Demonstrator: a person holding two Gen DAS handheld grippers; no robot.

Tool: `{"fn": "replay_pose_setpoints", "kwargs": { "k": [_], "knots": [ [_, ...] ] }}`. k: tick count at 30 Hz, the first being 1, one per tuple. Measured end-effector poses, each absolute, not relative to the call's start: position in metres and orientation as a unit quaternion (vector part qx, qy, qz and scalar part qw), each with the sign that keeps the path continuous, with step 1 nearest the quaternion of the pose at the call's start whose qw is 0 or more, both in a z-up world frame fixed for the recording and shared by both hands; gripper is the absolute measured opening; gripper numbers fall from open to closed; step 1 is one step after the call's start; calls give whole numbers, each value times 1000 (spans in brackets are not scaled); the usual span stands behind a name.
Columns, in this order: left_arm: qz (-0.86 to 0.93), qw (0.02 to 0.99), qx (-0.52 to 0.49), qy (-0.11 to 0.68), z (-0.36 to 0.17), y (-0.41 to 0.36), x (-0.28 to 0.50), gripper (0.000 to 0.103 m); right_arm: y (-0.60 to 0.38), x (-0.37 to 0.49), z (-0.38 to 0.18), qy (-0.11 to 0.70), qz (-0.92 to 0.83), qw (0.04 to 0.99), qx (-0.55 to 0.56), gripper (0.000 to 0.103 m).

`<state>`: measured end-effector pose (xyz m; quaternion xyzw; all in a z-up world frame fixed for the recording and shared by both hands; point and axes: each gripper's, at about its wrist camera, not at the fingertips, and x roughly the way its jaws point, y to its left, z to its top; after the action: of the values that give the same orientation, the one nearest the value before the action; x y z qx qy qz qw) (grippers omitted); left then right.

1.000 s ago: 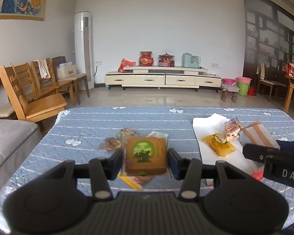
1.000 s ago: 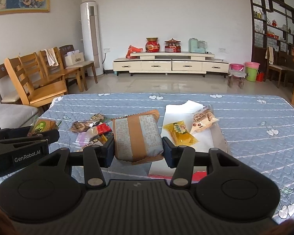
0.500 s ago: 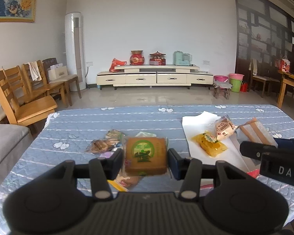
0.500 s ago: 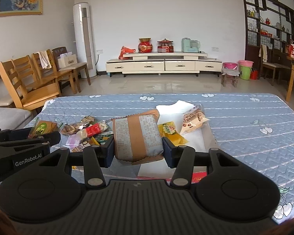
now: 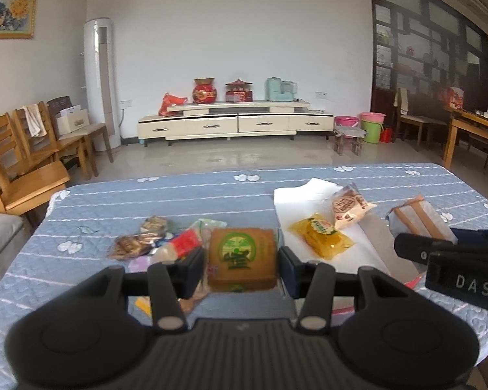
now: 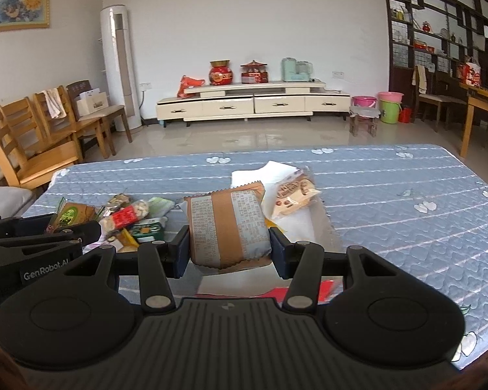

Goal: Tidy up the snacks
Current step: 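Carry the cake and pastry to the white tray and release them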

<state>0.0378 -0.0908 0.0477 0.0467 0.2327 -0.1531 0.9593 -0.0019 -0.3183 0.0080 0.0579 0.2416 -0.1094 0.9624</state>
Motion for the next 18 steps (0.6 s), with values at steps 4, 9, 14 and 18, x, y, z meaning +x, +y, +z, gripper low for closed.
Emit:
{"fn": "replay_pose_setpoints", "kwargs": {
  "k": [4,9,14,18],
  "knots": [
    [-167,956,49,234,46,-104,42,49,-326,1,6,245,-127,959,67,62],
    [-182,953,56,237,42,-123,49,49,-331,5,2,248,-146,955,71,62],
    [-193,949,61,243,37,-138,55,49,-333,10,0,253,-159,951,74,62],
    [-200,945,64,250,33,-148,61,49,-334,17,-1,257,-165,949,74,62]
  ]
}}
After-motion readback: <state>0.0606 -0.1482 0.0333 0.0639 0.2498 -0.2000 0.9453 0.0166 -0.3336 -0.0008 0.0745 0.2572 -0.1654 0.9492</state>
